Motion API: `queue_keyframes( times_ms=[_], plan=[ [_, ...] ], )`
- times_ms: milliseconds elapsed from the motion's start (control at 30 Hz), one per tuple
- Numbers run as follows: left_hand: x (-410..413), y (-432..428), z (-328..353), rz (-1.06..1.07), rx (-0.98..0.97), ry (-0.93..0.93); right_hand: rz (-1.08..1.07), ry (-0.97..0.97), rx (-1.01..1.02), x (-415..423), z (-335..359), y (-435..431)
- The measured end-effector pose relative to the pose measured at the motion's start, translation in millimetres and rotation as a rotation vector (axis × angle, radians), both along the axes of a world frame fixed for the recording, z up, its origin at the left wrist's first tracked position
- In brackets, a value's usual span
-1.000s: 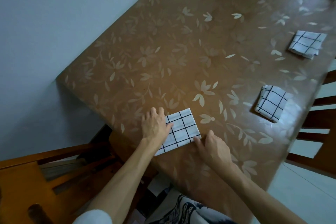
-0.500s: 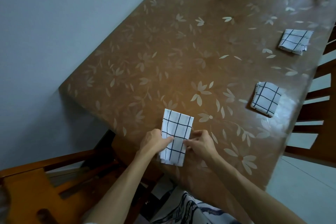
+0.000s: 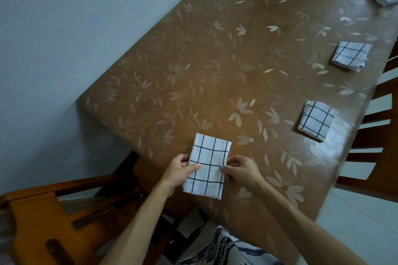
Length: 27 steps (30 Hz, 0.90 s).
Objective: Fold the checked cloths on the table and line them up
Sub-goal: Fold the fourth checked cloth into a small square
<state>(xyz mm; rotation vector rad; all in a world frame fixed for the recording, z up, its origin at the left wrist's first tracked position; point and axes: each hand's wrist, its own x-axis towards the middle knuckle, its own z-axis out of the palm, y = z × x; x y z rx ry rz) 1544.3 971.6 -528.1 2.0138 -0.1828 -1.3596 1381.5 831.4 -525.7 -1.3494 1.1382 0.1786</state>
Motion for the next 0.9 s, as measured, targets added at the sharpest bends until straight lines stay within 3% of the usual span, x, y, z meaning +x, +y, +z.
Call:
queue_keyframes(
  times_ms=[333, 533, 667, 900],
  plan=[
    [0, -4, 8, -0.074, -0.123, -0.054, 0.034, -0.165, 0.167, -18, 11, -17],
    [5, -4, 14, -0.077, -0.169, 0.138, 0.028, -0.287, 0.261, -24, 15, -24],
    [4, -2, 17, -0.106, -0.205, 0.187, 0.015, -0.275, 0.278, -23, 19, -25],
    [5, -2, 18, -0.107, -0.139, 0.103, 0.000, -0.206, 0.266, -20, 19, -23]
  ],
)
